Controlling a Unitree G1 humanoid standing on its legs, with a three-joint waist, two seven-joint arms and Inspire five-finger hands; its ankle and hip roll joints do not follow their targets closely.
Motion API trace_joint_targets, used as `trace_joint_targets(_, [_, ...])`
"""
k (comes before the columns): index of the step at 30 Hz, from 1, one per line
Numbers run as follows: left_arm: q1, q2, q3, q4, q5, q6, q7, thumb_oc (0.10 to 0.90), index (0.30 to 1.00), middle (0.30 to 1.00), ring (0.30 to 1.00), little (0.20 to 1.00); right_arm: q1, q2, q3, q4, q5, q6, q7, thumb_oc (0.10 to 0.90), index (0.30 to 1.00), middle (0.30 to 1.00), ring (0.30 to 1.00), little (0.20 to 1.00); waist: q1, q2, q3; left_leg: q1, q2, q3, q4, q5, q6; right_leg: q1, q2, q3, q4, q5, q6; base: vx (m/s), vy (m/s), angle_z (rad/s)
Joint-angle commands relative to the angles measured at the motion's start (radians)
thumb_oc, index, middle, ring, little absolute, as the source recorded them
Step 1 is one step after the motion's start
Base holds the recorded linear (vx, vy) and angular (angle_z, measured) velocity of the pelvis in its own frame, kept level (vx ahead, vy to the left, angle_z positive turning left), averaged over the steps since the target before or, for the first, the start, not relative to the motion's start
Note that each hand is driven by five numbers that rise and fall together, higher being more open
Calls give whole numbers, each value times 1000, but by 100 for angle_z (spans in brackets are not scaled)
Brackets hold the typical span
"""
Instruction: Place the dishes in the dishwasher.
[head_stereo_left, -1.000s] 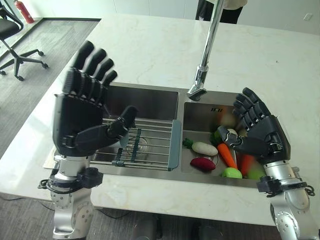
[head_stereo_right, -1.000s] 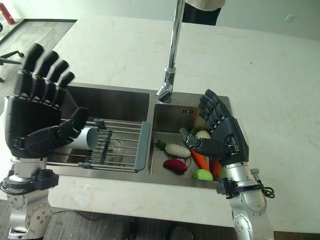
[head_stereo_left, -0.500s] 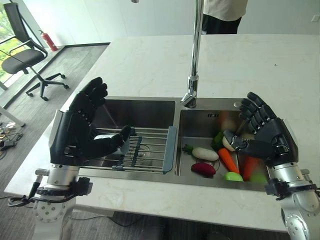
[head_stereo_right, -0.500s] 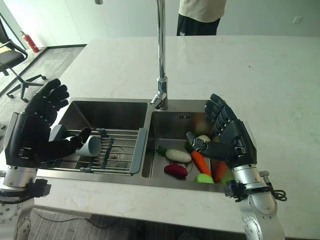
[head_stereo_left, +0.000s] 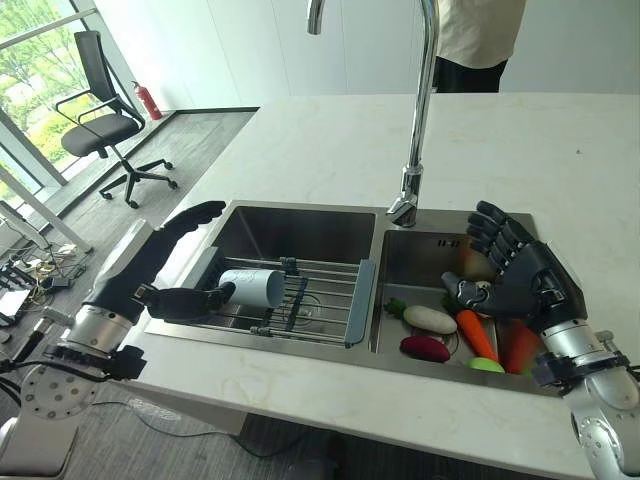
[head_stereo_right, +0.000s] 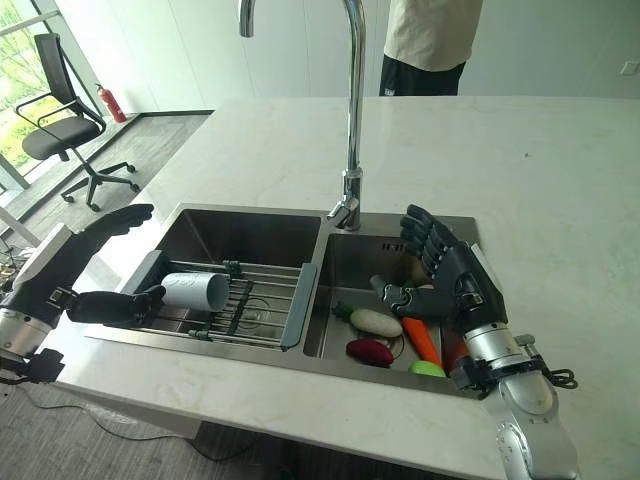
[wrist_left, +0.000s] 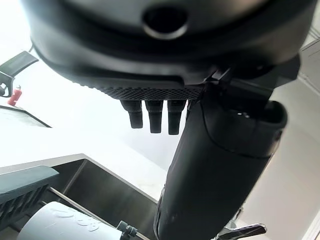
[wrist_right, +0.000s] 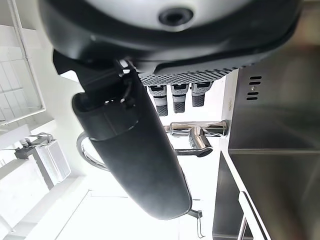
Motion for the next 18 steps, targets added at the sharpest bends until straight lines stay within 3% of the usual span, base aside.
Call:
trace_joint_targets(1, [-163, 66, 97, 25, 48, 21, 10, 800, 900, 900, 900, 900, -166, -39, -8, -44, 43, -78, 18, 800, 900, 900, 900, 900, -50, -4, -18, 57, 63, 1, 159, -290, -71, 49, 7, 11, -152, 27, 102, 4, 54, -13])
trace_joint_targets(7, [-227, 136, 69, 80, 119, 46, -19, 800, 900, 900, 900, 900, -181, -56, -6, -35, 49, -68, 29, 800, 900, 900, 900, 900, -69, 5, -21, 65, 64, 12, 159, -295, -72, 48, 9, 23, -152, 29, 104, 18, 26, -7])
trace_joint_targets(18, [-304, 184, -10, 146, 248, 81, -94, 800, 900, 900, 900, 900, -190, -72, -23, -20, 63, -60, 50, 800, 900, 900, 900, 900, -95, 10, -22, 68, 66, 25, 159, -291, -70, 39, 17, 41, -152, 39, 102, 5, 6, -7])
